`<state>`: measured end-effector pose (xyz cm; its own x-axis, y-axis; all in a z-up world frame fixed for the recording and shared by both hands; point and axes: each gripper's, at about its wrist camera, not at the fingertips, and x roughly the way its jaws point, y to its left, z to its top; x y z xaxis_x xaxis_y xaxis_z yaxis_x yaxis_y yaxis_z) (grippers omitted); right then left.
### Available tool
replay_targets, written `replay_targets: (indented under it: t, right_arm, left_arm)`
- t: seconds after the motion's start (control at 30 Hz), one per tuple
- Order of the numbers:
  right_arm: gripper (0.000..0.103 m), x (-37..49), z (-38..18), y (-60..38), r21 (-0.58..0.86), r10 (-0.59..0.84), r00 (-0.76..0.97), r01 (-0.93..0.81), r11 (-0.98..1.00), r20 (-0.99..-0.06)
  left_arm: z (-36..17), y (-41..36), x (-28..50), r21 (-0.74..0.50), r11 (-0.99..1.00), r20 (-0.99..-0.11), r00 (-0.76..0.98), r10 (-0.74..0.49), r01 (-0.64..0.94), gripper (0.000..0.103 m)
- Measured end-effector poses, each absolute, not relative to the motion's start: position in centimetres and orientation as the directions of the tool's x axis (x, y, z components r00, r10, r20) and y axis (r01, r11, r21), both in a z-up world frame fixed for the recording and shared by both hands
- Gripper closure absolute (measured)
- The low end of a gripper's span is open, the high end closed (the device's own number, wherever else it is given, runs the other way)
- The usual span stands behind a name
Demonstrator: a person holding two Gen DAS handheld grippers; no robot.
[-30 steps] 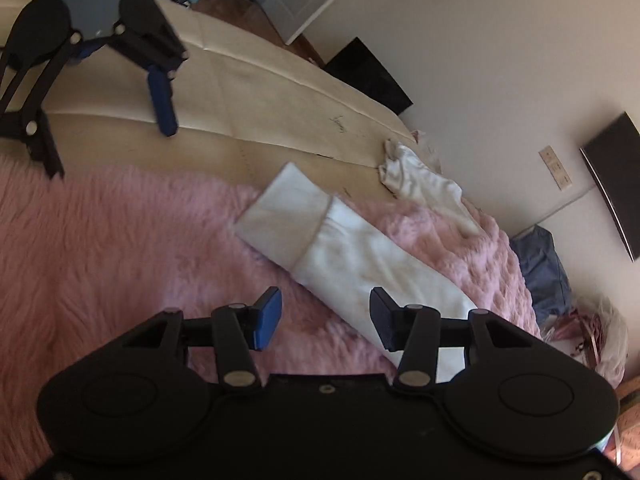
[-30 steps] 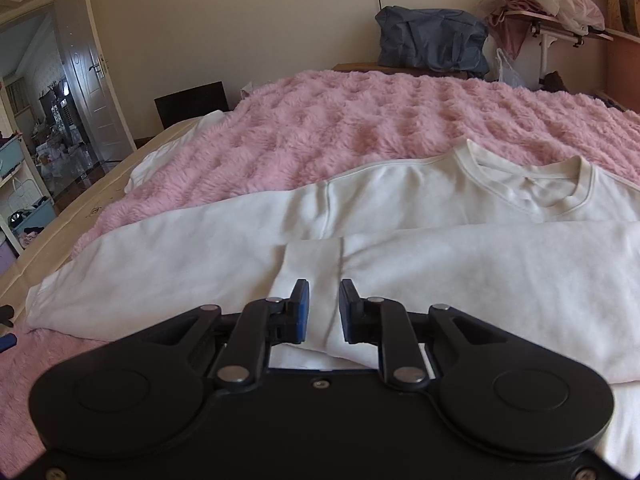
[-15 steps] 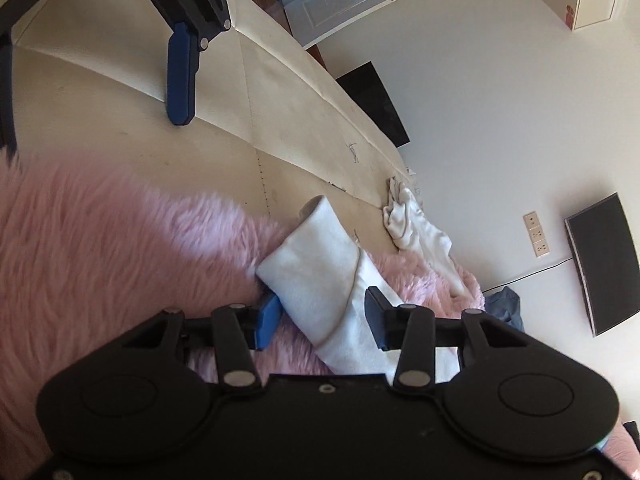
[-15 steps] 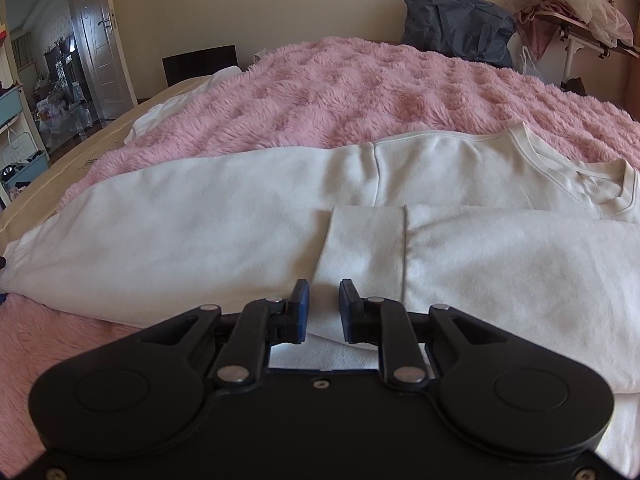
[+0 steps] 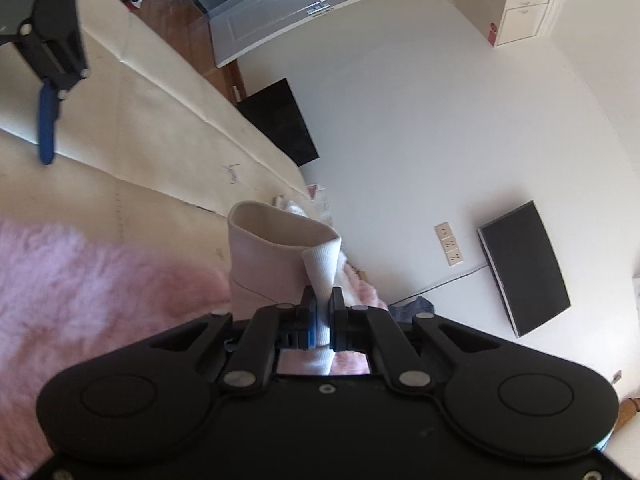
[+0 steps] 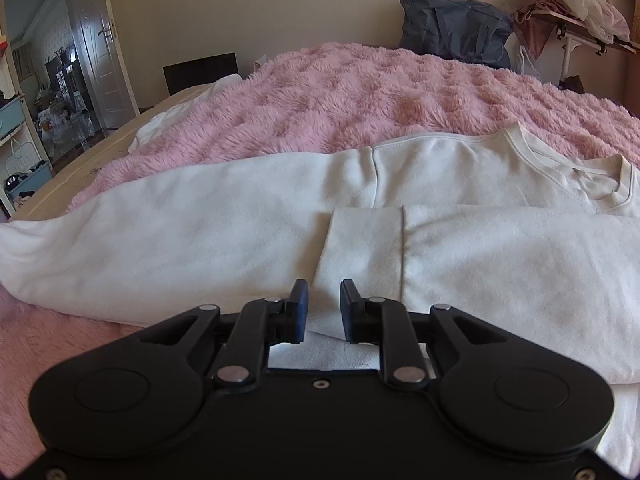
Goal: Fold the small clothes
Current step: 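Lift the cuff with the left gripper and fold the sleeve over the body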
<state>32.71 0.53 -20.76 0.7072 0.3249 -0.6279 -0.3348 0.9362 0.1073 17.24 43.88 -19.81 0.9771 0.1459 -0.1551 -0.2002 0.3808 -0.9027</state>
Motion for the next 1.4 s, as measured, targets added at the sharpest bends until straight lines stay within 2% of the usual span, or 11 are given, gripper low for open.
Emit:
replay_targets:
  t: [0.27, 0.5, 0.77, 1.07, 1.13, 1.3, 1.4]
  right_arm:
    - [0.080, 29.1, -18.6, -5.8, 0.117, 0.332, 0.738, -0.329, 0.937, -0.588]
    - [0.080, 26.6, -18.5, -14.2, 0.121, 0.264, 0.758, -0.240, 0.963, -0.596]
    - [0.080, 25.1, -17.8, -22.5, 0.136, 0.183, 0.799, -0.128, 0.982, -0.573]
    - [0.080, 23.3, -17.6, -29.9, 0.136, 0.117, 0.815, -0.047, 0.990, -0.567]
    - [0.080, 22.9, -17.8, -31.3, 0.135, 0.103, 0.816, -0.030, 0.990, -0.569]
    - [0.080, 22.4, -18.4, -33.8, 0.141, 0.080, 0.813, 0.002, 0.990, -0.576]
    - [0.080, 22.2, -19.0, -35.0, 0.147, 0.070, 0.810, 0.020, 0.989, -0.583]
  left_arm:
    - [-11.3, 35.6, 23.3, -0.890, 0.454, 0.021, 0.999, -0.044, 0.039, 0.101]
    - [-7.4, 24.8, 29.1, -0.854, 0.496, 0.051, 0.974, -0.219, 0.156, 0.101]
    - [-8.7, 10.4, 33.2, -0.840, 0.485, 0.005, 0.898, -0.440, 0.242, 0.101]
    - [-15.0, -4.4, 36.0, -0.853, 0.441, -0.060, 0.786, -0.615, 0.280, 0.101]
    - [-16.5, -7.4, 36.0, -0.844, 0.458, -0.097, 0.761, -0.642, 0.279, 0.101]
    - [-21.6, -14.4, 37.7, -0.769, 0.581, -0.263, 0.695, -0.669, 0.268, 0.101]
    - [-23.7, -16.2, 38.0, -0.747, 0.601, -0.287, 0.678, -0.677, 0.284, 0.101]
